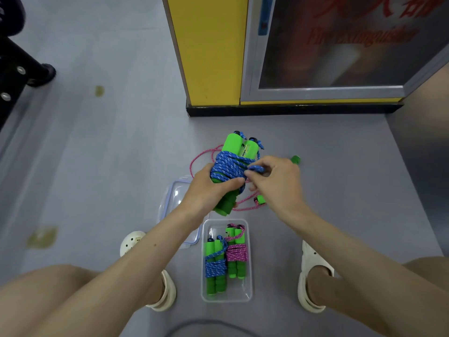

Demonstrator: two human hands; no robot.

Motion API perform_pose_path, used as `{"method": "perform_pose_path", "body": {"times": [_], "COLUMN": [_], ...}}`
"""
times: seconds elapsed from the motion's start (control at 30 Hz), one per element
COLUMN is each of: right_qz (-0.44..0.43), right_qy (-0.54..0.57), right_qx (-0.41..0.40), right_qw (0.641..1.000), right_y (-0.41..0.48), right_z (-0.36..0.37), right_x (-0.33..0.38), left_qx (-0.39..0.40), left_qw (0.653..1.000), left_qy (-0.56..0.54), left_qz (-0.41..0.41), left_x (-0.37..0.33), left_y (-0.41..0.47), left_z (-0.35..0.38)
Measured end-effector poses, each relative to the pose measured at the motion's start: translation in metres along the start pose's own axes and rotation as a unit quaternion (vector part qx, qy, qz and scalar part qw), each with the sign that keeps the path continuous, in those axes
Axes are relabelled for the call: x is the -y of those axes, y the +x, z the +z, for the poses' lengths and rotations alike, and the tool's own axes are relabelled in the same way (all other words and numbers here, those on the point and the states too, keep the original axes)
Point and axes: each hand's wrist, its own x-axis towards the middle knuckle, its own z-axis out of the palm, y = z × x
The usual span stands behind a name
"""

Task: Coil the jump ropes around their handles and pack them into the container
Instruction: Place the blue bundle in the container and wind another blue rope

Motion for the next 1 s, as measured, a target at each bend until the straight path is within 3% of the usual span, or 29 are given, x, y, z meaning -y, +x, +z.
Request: {"method": "perform_pose_path", "body": {"times": [0.27,0.47,0.77,1.0], "right_qz": [-0.097,-0.074,-0.07,-0.048], "right_qy": [-0.009,0.018,0.001,0.015], "right_qx": [0.06,0.16,0.168,0.186], "right_qw": [0.993,0.984,0.983,0.981], "right_y": [0.002,0.007,0.008,0.011], "right_z": [-0.006,-0.012,-0.012,-0.017], "right_x": [0.001,-0.001,-0.002,0.003], "left_qx": [0.007,0.007,0.038,0.035], "left_qw": [1.0,0.999,0.995,0.998], "left_qy": [-0.015,0.028,0.082,0.034], "left_qz": [0.012,0.021,0.042,0.038], "left_x": [-0.001,0.004,0.003,0.007], "left_y": [0.003,0.006,0.001,-0.007], "left_z": [-0.004,-0.008,-0.01,-0.002]}}
